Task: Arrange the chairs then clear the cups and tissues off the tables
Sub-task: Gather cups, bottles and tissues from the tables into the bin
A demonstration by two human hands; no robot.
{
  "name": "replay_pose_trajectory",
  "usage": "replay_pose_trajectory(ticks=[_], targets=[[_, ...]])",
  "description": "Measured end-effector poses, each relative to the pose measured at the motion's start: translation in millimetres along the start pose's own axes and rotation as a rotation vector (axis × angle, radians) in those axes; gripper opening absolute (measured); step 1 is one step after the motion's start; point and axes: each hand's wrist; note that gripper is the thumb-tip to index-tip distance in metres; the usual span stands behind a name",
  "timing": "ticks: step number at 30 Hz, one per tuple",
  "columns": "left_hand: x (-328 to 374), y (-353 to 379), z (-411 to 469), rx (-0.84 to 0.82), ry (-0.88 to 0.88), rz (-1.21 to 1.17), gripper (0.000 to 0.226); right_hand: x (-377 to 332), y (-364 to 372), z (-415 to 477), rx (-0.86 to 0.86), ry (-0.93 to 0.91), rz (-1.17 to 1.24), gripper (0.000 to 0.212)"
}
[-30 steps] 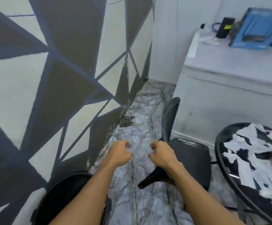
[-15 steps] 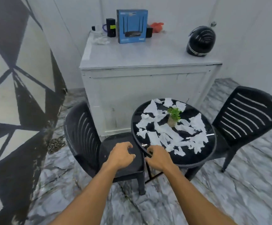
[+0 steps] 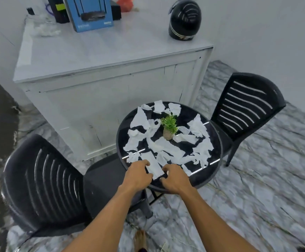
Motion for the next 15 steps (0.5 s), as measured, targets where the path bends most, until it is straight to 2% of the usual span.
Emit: replay_pose_trajectory(ticks=[6,11,15], targets=[[-2.8,25.1,44.9,-0.064,0.04,0.06,0.061,18.3,16.6,28.3,0.041,0.051,0.024,0.027],[0.6,48.8,69.1,-0.126,0.044,0.142,0.072,34.6,28.1,53.5,0.021,-0.002,-0.008,0.04],[-1.9,70.1,79.8,-0.139,0.016,0.279,0.066,52.2,38.9,67.4,-0.062,-0.043,-0.041,0.034]])
Point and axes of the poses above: each hand's wrist, its own z-axis towards the middle knuckle, its own y-axis out of the palm, x = y × z, and after that the axes turned 4 degrees about z, right-handed
